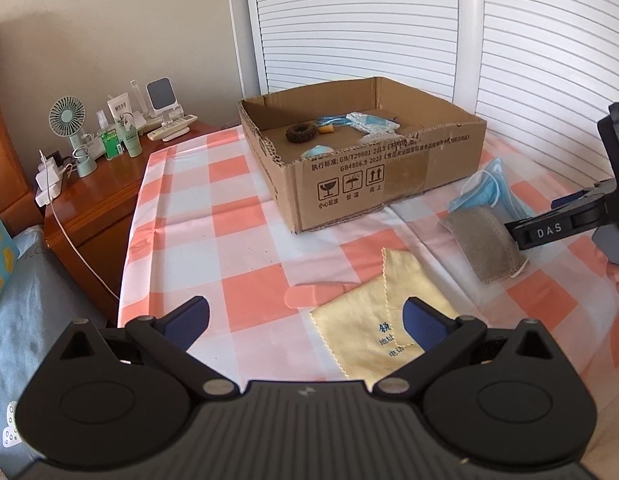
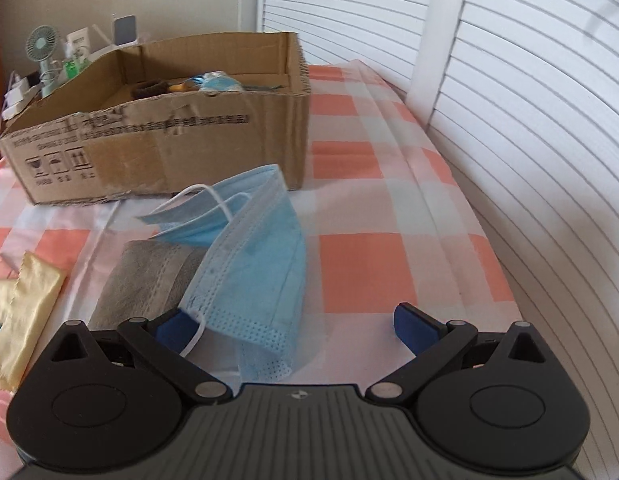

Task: Organize soft objects
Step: 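Move the right gripper over the grey pad while the left gripper approaches the yellow cloth, then lower the left gripper onto the yellow cloth and close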

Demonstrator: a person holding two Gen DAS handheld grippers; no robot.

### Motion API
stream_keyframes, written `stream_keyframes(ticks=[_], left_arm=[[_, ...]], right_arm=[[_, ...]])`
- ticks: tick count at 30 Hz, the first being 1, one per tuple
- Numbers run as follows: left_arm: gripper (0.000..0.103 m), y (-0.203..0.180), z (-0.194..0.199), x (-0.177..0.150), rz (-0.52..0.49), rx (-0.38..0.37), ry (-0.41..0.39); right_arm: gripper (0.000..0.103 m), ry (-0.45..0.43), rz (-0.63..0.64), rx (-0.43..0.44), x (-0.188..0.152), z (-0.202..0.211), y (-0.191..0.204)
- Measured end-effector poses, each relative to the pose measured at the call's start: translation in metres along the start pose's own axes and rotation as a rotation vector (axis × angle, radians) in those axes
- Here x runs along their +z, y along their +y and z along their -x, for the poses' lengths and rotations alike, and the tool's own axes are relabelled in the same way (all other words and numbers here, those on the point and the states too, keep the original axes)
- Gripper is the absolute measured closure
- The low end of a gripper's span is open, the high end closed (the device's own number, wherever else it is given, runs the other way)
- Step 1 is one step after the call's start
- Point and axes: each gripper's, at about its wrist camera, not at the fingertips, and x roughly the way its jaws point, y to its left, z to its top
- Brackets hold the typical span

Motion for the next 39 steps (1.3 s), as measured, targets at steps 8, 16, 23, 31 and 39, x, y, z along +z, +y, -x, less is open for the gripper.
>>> stream_keyframes(ticks=[8,16,23,31,39], left_arm=[[0.001,-0.016,-0.018,-0.002,-0.001,-0.065,0.079],[0.001,-0.033,-0.044,0.005,0.102,-0.132,0.129],[0.001,-0.055,-0.063,0.005,0.048,-0.022,0.137],[0.000,-0.016,-0.052,-0.016,0.178,0.022,0.139],[0.003,-0.023,-0.061,-0.007,0.141,-0.019,0.125]], right_arm=[[0.000,-0.057,0.004,0.019,-0.010,0.005,0.004],[0.000,-0.093,0.014,0.041,-0.017,0.007,-0.001],[0.000,-0.104,0.032,0.062,-0.020,0.008,-0.004],[0.000,-0.128,0.037,0.068,-0.024,0.010,-0.005],[0.000,-0.137,0.036,0.067,-0.026,0.011,-0.005]])
